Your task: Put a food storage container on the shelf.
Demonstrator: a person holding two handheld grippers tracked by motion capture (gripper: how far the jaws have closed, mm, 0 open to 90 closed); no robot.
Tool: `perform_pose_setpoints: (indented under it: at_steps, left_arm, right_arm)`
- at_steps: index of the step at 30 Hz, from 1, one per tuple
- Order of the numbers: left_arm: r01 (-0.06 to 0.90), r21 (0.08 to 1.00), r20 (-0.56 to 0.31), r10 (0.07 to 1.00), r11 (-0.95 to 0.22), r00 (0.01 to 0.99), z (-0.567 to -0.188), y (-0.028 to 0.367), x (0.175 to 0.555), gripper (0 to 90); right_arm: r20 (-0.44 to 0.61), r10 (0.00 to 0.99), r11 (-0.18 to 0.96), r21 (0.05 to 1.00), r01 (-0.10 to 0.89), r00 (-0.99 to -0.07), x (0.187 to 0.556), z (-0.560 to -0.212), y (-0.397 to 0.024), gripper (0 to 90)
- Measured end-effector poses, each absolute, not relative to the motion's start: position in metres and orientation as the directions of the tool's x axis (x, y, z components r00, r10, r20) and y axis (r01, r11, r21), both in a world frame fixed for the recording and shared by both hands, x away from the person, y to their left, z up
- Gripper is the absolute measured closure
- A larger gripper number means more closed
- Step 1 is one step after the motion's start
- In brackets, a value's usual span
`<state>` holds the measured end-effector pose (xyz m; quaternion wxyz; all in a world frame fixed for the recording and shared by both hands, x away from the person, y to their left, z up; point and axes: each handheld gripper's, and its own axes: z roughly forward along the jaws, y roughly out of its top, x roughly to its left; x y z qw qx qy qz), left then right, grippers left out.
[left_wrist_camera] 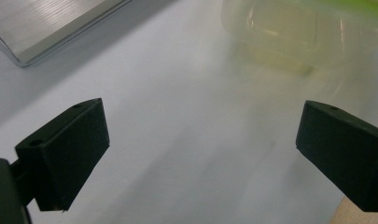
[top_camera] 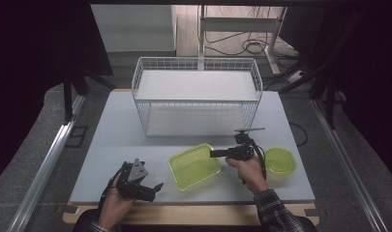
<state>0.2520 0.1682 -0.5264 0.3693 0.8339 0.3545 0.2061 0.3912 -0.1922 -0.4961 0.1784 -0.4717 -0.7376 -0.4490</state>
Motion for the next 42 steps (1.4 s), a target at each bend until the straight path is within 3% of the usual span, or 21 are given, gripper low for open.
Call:
perform_pose_setpoints:
  at_steps: [21, 42]
  left_arm:
    - [0.437, 0.765, 0.086, 0.747, -0.473, 0.659, -0.526, 0.171, 0.253, 2.3]
    - [0.437, 0.759, 0.095, 0.746, -0.482, 0.659, -0.526, 0.17, 0.253, 2.6]
  right_arm:
    - [0.727, 0.486, 0.035, 0.539, 0.842, -0.485, 0.391, -0.465, -0.207, 80.2]
    - [0.716, 0.468, -0.008, 0.589, 0.808, -0.518, 0.396, -0.399, -0.213, 80.3]
